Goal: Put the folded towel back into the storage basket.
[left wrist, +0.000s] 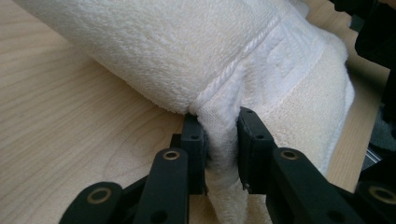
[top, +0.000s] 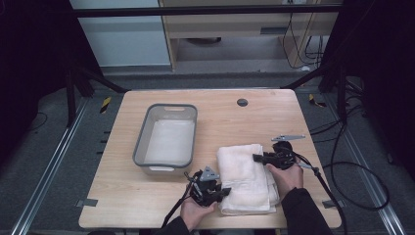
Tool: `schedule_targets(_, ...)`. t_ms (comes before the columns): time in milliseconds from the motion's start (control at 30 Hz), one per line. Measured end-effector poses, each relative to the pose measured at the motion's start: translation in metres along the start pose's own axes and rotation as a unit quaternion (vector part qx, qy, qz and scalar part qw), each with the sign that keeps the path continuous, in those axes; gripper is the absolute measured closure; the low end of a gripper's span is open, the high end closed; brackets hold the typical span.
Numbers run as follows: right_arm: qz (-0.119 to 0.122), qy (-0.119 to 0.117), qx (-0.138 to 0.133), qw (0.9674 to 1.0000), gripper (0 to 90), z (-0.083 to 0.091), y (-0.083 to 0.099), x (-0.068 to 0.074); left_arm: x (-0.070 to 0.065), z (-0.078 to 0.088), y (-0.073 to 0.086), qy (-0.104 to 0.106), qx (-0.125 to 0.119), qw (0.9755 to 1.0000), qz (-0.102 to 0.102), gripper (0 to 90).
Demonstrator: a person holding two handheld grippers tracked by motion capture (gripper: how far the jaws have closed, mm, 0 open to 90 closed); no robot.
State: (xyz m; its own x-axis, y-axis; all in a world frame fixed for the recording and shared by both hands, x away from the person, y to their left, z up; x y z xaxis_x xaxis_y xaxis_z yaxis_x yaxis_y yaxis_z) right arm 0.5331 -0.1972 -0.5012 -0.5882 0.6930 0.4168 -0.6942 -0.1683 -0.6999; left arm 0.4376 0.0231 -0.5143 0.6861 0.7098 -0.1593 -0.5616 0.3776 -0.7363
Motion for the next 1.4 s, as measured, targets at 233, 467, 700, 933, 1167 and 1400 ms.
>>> schedule_targets(233,0.011,-0.004,-0.023,0.9997,68.8,0.013,-0.010,0.011,0.001,0.013,-0.008,0.007,-0.019,0.9998,0.000,74.5)
schedule_targets(467,0.023,-0.005,-0.042,0.9988,69.0,0.024,-0.019,0.020,0.000,0.024,-0.016,0.009,-0.038,0.9992,-0.002,74.6)
schedule_targets(700,0.035,-0.003,-0.062,0.9975,69.1,0.031,-0.028,0.029,0.000,0.033,-0.023,0.006,-0.054,0.9985,-0.004,74.7)
schedule_targets(933,0.047,-0.006,-0.079,0.9958,69.1,0.038,-0.038,0.036,0.001,0.044,-0.031,0.003,-0.072,0.9974,-0.008,74.8)
schedule_targets(1167,0.053,-0.007,-0.095,0.9941,69.1,0.042,-0.048,0.044,0.004,0.055,-0.039,-0.001,-0.088,0.9961,-0.008,74.9)
schedule_targets(1400,0.066,-0.006,-0.111,0.9916,69.2,0.044,-0.058,0.052,0.008,0.064,-0.045,-0.010,-0.103,0.9946,-0.011,74.9)
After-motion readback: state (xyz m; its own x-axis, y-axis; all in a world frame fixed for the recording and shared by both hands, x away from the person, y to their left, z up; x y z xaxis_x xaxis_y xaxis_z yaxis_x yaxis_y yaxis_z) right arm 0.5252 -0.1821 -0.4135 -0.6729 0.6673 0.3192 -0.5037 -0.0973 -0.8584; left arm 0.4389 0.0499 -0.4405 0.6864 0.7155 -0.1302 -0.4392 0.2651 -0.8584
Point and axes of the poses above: each handheld gripper's, and its own axes: z roughly backward along the jaws, y roughly out of its underside, x roughly to its left, the point moved 5 cm from there along -z, roughly forward along the jaws, and after that the axes turned 9 degrees about -y, right-handed, at the moved point
